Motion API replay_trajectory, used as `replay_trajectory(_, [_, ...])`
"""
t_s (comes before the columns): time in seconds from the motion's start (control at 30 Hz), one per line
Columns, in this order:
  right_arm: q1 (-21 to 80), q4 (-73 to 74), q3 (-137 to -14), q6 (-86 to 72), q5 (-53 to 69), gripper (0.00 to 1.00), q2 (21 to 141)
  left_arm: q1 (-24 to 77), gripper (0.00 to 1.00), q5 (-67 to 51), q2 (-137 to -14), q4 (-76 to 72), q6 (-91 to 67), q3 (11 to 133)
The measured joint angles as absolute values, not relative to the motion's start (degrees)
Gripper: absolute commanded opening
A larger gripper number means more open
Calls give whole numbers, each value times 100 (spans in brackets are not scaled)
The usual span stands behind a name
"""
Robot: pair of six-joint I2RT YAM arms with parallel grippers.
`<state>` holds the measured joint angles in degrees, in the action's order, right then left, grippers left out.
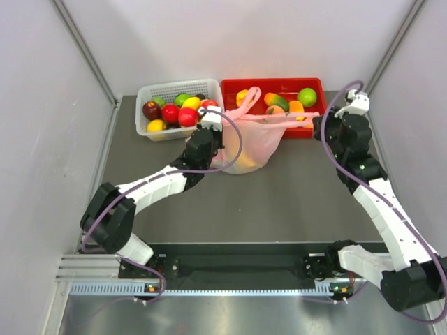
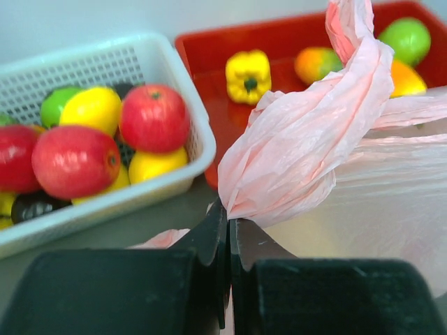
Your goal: Untie the knot of the plastic bag and take out the fruit
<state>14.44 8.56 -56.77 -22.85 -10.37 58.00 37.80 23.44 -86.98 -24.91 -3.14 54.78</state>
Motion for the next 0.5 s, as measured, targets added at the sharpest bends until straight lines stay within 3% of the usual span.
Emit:
replay_trajectory(0.17, [1315, 825, -6077, -2217, -823, 0, 6154, 3594, 0, 2206, -8851, -3782, -303, 5225])
replay_trajectory(0.33, [1306, 770, -5478, -2235, -443, 0, 5647, 3573, 1, 1715, -8309, -5061, -823, 3629])
replay_trajectory(0.5, [1304, 1057, -4165, -2353, 34, 0, 4440, 3719, 19, 1135, -7428, -6259, -1706, 1490])
